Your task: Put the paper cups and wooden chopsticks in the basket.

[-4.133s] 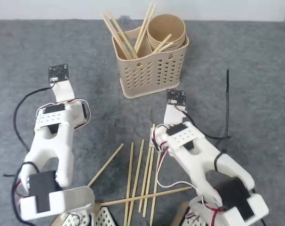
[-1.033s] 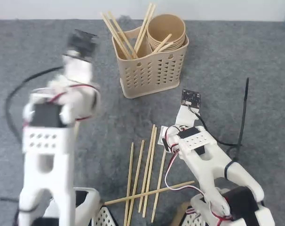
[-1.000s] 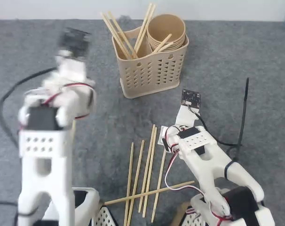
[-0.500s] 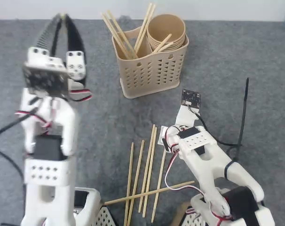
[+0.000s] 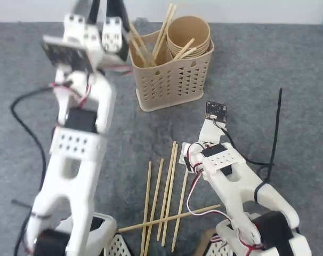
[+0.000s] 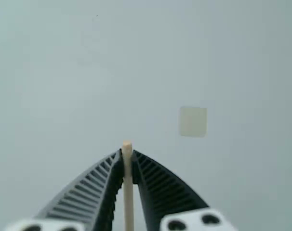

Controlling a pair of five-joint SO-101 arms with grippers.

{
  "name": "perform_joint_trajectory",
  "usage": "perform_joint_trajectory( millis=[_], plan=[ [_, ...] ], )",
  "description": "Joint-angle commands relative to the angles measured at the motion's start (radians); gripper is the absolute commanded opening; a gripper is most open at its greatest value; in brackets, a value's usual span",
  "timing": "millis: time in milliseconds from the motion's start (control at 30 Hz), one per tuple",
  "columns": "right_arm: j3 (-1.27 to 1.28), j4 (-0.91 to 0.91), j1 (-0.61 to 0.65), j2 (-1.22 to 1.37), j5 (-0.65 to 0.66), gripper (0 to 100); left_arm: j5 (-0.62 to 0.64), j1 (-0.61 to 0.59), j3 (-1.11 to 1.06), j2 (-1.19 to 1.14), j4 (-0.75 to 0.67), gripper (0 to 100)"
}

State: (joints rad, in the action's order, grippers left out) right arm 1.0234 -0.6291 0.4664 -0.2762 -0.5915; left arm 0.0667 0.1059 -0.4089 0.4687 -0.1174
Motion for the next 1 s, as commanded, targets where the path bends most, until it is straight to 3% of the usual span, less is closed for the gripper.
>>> perform_joint_trajectory(
  millis=[0,200,533,667,800,967],
  plan=[
    [-0.006,0.016,-0.015,-0.054,0.032,0.8,0.195,0.003,0.162,-0.129,-0.023,1],
    [-0.006,0.036,-0.025,-0.054,0.034,0.8,0.18,0.002,0.165,-0.193,0.008,1],
    [-0.006,0.038,-0.03,-0.054,0.034,0.8,0.173,0.003,0.174,-0.19,0.427,2],
    [-0.006,0.038,-0.03,-0.054,0.034,0.8,0.064,0.002,0.188,-0.189,0.511,16],
    [-0.006,0.038,-0.03,-0.054,0.034,0.8,0.072,-0.037,0.236,-0.138,0.658,34],
    [-0.006,0.038,-0.03,-0.054,0.034,0.8,0.074,-0.069,0.366,-0.023,0.98,37]
  ],
)
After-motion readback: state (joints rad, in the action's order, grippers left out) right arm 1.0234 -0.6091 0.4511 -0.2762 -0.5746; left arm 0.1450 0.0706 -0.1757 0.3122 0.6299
